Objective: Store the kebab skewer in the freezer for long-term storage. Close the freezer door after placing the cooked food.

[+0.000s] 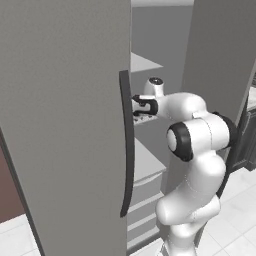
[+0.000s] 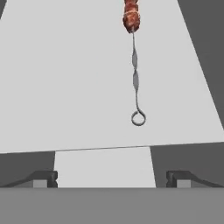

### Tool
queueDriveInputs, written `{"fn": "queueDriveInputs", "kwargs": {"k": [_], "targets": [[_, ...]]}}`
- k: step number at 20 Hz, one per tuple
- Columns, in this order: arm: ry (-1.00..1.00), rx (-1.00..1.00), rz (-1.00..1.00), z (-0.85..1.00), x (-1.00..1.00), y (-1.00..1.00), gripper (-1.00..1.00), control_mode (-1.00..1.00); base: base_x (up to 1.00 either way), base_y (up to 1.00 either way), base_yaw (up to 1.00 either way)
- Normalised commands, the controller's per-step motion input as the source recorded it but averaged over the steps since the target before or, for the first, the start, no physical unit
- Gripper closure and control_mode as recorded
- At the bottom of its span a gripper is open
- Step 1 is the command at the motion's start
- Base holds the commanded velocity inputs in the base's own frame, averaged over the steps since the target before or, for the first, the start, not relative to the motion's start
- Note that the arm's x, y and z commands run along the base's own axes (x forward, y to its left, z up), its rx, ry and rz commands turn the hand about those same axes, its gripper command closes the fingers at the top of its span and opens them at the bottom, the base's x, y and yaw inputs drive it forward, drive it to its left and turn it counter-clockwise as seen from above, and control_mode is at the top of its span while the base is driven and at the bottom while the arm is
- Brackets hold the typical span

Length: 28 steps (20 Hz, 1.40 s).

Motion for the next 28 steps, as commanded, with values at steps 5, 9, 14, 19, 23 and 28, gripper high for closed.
{"fn": "queueDriveInputs", "kwargs": {"k": [5,9,14,19,23,28], "targets": [[0.00,0.00,0.00,0.76,-1.00,-0.04,-1.00,-1.00,0.00,0.00,0.00],[0.03,0.00,-0.01,0.80,-1.00,-0.04,-1.00,-1.00,0.00,0.00,0.00],[0.03,0.00,-0.04,0.61,-1.00,-0.06,-1.00,-1.00,0.00,0.00,0.00],[0.06,0.00,-0.09,0.50,-1.00,-0.20,-1.00,-1.00,0.00,0.00,0.00],[0.11,0.00,-0.14,0.43,-1.00,-0.16,-1.00,-1.00,0.00,0.00,0.00],[0.15,0.00,-0.16,0.18,-1.00,-0.08,-1.00,-1.00,0.00,0.00,0.00]]}}
